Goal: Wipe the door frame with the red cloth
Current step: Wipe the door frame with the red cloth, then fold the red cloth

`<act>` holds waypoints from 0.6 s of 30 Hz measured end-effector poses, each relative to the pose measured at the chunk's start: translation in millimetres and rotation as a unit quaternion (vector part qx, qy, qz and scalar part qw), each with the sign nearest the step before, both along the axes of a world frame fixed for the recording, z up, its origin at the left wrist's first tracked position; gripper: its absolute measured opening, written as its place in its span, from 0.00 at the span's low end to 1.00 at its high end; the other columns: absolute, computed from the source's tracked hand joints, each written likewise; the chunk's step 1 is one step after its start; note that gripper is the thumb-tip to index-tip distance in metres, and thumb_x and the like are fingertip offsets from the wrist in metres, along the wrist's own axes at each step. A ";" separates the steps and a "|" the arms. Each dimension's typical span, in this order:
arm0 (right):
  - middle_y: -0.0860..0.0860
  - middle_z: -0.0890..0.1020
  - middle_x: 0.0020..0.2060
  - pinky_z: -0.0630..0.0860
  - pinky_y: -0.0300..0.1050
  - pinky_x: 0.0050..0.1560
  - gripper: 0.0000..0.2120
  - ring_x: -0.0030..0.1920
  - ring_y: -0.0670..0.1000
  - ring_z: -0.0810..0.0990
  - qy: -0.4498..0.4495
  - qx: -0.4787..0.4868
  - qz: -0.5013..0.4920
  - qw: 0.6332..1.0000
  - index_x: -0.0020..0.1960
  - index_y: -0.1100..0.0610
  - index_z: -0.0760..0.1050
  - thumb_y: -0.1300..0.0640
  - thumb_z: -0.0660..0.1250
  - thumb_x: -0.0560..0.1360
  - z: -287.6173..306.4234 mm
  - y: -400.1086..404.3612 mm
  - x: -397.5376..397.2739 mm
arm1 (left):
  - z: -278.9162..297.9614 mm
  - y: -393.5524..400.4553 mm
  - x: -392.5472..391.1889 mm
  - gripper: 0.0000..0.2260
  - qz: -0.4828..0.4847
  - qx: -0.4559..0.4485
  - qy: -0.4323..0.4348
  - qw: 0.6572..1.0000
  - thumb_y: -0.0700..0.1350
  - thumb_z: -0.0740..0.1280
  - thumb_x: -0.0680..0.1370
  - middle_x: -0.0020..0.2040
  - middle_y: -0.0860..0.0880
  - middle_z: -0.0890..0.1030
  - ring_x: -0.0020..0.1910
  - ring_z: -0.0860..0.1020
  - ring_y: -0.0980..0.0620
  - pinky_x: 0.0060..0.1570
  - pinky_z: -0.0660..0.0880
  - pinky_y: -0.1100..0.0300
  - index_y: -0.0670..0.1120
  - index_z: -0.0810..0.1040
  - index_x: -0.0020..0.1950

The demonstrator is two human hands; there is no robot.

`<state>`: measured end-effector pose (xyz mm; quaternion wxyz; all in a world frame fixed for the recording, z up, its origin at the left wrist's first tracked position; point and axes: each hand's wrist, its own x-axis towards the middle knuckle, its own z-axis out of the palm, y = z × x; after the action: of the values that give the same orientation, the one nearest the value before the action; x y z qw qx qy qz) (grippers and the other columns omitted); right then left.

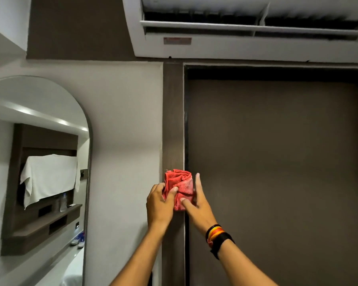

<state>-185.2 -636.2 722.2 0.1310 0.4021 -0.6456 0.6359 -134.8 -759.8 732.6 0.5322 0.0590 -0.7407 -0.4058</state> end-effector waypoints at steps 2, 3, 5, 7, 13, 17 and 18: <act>0.52 0.76 0.66 0.77 0.38 0.61 0.36 0.64 0.49 0.78 -0.089 -0.075 0.008 0.993 0.81 0.53 0.53 0.64 0.66 0.79 -4.6 20.1 1.2 | -2.3 11.1 7.2 0.08 -0.049 -0.005 -0.013 0.999 0.52 0.70 0.79 0.49 0.49 0.82 0.48 0.83 0.50 0.49 0.82 0.53 0.47 0.81 0.50; 0.53 0.80 0.59 0.78 0.37 0.53 0.31 0.56 0.48 0.81 -0.125 -0.097 0.006 0.987 0.78 0.58 0.61 0.65 0.67 0.78 -8.2 36.9 4.6 | -6.3 18.5 10.7 0.07 -0.079 -0.005 -0.021 0.997 0.51 0.70 0.79 0.49 0.48 0.83 0.48 0.83 0.51 0.50 0.82 0.53 0.48 0.81 0.51; 0.53 0.83 0.51 0.78 0.39 0.46 0.21 0.48 0.48 0.81 -0.170 -0.112 -0.010 0.979 0.70 0.61 0.73 0.65 0.69 0.77 -18.1 72.2 12.0 | -17.0 34.2 18.4 0.06 -0.141 0.001 -0.041 0.989 0.50 0.71 0.79 0.50 0.48 0.85 0.50 0.84 0.51 0.52 0.82 0.54 0.49 0.82 0.53; 0.52 0.85 0.49 0.78 0.44 0.48 0.13 0.50 0.51 0.83 -0.202 -0.098 0.000 0.974 0.61 0.59 0.80 0.63 0.70 0.77 -36.6 110.7 18.2 | -33.5 57.5 22.9 0.06 -0.224 0.025 -0.068 0.972 0.44 0.71 0.80 0.49 0.48 0.86 0.48 0.85 0.55 0.49 0.82 0.60 0.45 0.83 0.55; 0.56 0.85 0.50 0.81 0.48 0.45 0.12 0.46 0.52 0.84 -0.323 -0.087 -0.057 0.940 0.59 0.63 0.78 0.60 0.70 0.77 -125.0 241.7 30.7 | -120.5 174.1 -1.0 0.04 -0.326 0.069 -0.179 0.926 0.39 0.70 0.80 0.42 0.48 0.86 0.40 0.83 0.60 0.43 0.80 0.65 0.38 0.82 0.51; 0.56 0.86 0.51 0.78 0.40 0.41 0.14 0.44 0.50 0.83 -0.366 -0.054 -0.125 0.921 0.60 0.60 0.76 0.62 0.72 0.75 -199.6 343.6 49.2 | -209.6 277.7 -24.7 0.08 -0.353 0.098 -0.291 0.884 0.44 0.73 0.79 0.37 0.48 0.82 0.32 0.79 0.58 0.38 0.76 0.59 0.40 0.81 0.45; 0.55 0.85 0.50 0.78 0.35 0.39 0.16 0.44 0.48 0.83 -0.375 -0.037 -0.147 0.915 0.61 0.59 0.76 0.64 0.72 0.74 -225.2 372.3 55.6 | -236.7 309.8 -25.8 0.11 -0.359 0.109 -0.326 0.868 0.47 0.74 0.78 0.37 0.47 0.82 0.33 0.78 0.55 0.38 0.76 0.57 0.40 0.80 0.44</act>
<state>-129.6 -263.9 497.0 -0.0141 0.0301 -0.6753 0.7368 -160.6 -450.0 495.8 0.0679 -0.0248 -0.7932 -0.6047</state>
